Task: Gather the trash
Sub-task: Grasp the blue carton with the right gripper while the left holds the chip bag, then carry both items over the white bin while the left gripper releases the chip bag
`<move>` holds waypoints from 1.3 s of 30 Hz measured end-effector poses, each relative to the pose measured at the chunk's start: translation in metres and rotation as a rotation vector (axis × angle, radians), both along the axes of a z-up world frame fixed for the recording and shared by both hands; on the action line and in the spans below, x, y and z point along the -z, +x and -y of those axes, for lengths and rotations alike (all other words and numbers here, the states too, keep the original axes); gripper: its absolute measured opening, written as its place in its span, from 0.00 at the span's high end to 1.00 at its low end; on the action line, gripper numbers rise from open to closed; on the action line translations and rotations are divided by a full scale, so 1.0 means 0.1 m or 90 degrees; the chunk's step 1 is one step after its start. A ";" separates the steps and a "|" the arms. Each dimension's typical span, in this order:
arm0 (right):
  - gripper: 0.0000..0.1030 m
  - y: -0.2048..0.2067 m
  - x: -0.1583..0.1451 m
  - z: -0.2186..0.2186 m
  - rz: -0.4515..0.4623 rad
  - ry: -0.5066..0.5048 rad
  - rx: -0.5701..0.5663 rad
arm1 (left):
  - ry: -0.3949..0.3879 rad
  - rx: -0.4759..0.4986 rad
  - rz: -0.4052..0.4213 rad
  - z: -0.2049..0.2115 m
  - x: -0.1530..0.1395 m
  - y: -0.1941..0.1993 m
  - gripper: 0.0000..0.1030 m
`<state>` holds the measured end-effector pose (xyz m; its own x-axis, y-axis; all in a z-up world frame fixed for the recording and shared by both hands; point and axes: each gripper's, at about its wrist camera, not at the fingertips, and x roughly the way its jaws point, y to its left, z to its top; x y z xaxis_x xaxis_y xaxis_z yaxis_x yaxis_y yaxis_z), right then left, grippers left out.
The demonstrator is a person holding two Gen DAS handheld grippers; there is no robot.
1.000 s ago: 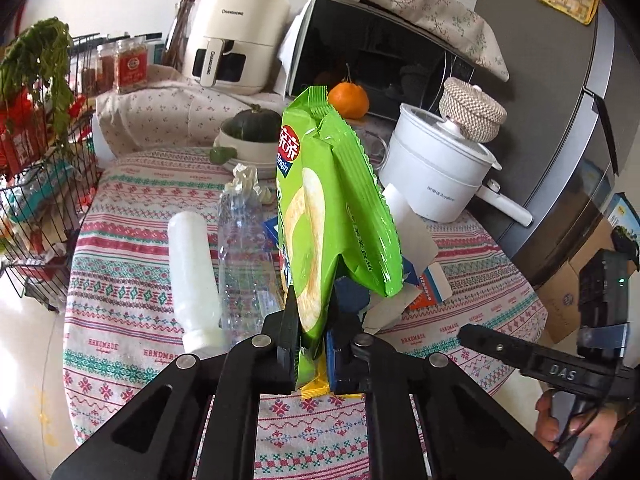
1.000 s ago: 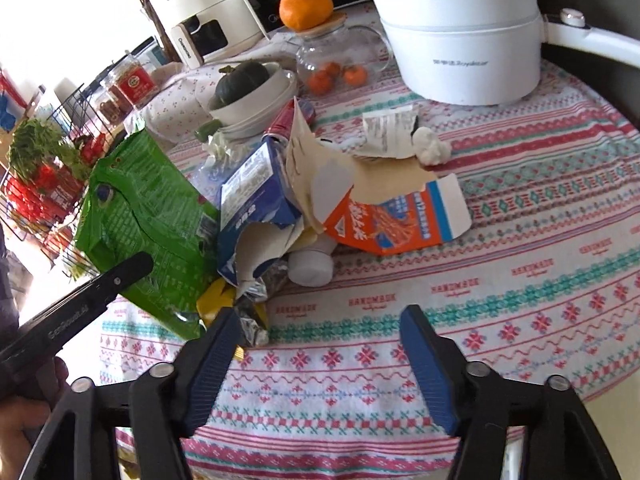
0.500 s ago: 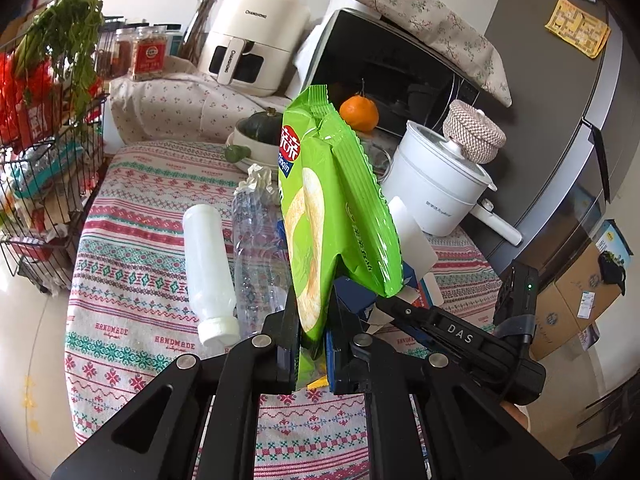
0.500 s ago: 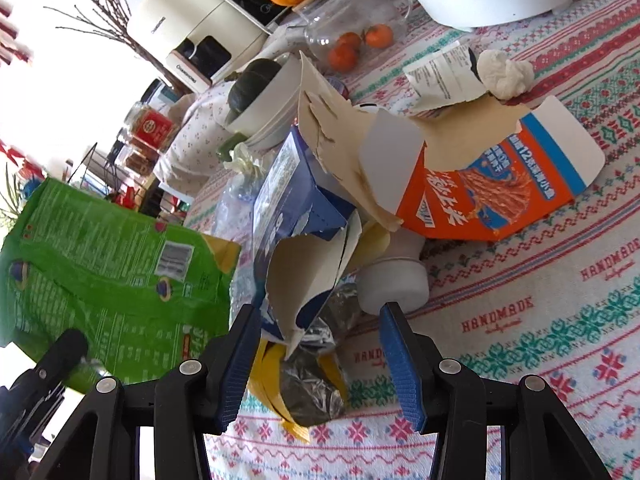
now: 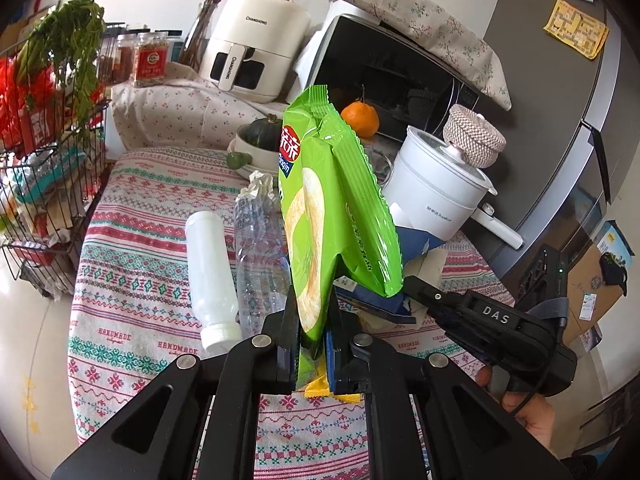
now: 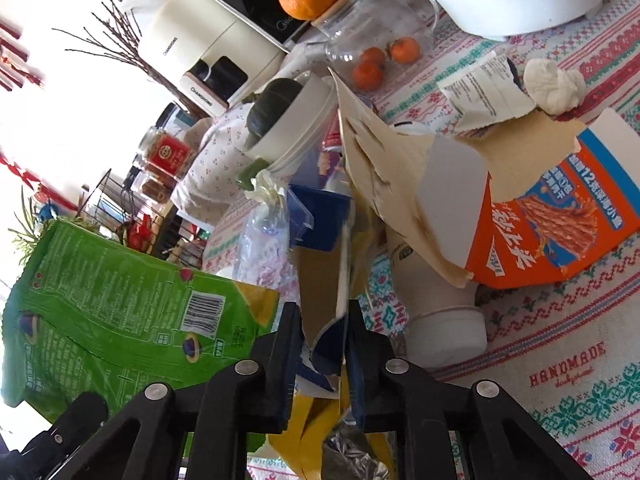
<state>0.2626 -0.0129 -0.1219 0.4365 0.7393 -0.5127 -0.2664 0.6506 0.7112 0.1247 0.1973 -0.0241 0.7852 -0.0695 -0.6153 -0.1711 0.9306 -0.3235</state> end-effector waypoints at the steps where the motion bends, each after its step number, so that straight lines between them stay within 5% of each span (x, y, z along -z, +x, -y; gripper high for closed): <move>1: 0.84 -0.02 -0.05 0.03 0.003 0.005 -0.002 | 0.002 0.001 0.004 0.01 -0.02 -0.01 0.90; 9: 0.85 -0.13 -0.41 0.33 0.010 0.047 -0.001 | 0.011 0.006 0.012 0.12 -0.08 -0.08 0.90; 19: 0.84 -0.29 -0.67 0.72 0.058 -0.037 0.018 | 0.028 0.035 -0.012 0.30 0.01 -0.05 0.90; 25: 0.61 -0.17 -0.61 0.85 0.036 -0.139 0.047 | 0.025 0.048 -0.034 0.33 0.10 0.00 0.90; 31: 0.32 -0.17 -0.47 1.13 -0.010 -0.150 0.097 | 0.022 0.050 -0.038 0.31 0.11 0.00 0.90; 39: 0.25 -0.65 -0.20 1.19 0.008 -0.103 0.094 | 0.018 0.049 -0.039 0.30 0.11 -0.01 0.90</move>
<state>0.1977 -0.1316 -0.1018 0.5407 0.5760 -0.6131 -0.1680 0.7881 0.5922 0.1236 0.1676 -0.0352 0.7391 -0.1107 -0.6644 -0.1172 0.9502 -0.2887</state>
